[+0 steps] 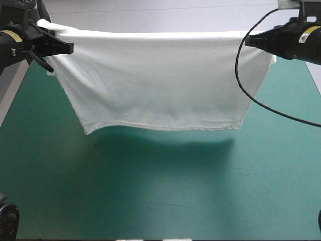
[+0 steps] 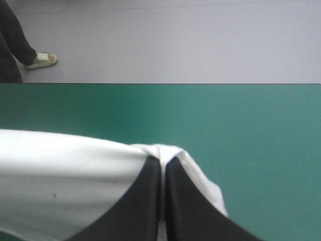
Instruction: Fold the cloth
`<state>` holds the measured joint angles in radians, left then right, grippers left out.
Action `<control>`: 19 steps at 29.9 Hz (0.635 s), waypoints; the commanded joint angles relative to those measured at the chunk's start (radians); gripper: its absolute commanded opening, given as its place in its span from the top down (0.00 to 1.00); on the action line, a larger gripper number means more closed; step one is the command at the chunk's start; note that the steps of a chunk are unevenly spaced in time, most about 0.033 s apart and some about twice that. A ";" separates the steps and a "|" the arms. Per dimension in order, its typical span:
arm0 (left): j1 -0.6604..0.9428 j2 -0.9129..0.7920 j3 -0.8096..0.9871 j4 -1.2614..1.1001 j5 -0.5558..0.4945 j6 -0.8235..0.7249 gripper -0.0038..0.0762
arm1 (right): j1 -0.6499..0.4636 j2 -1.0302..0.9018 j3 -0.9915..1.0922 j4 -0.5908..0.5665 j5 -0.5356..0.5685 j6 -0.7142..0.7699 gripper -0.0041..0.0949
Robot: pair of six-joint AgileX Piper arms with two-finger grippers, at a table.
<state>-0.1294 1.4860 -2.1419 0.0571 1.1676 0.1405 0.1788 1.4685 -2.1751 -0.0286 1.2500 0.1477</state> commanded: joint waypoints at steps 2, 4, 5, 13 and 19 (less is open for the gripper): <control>-0.002 -0.025 -0.041 0.047 -0.119 -0.007 0.96 | -0.003 -0.010 -0.052 0.037 -0.099 -0.046 0.98; -0.002 -0.007 -0.041 0.020 -0.172 -0.007 0.96 | -0.003 0.022 -0.052 0.052 -0.158 -0.052 0.98; -0.002 0.006 -0.041 -0.003 -0.206 -0.007 0.96 | -0.003 0.044 -0.052 0.061 -0.199 -0.052 0.98; -0.002 0.181 -0.083 -0.094 -0.395 -0.003 0.96 | -0.003 0.217 -0.052 0.083 -0.563 -0.073 0.98; -0.002 0.289 -0.268 -0.030 -0.347 -0.001 0.96 | -0.005 0.254 -0.119 0.057 -0.607 -0.091 0.98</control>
<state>-0.1294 1.8090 -2.3021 0.0000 0.8961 0.1433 0.1788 1.7720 -2.2226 0.0501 0.7608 0.0700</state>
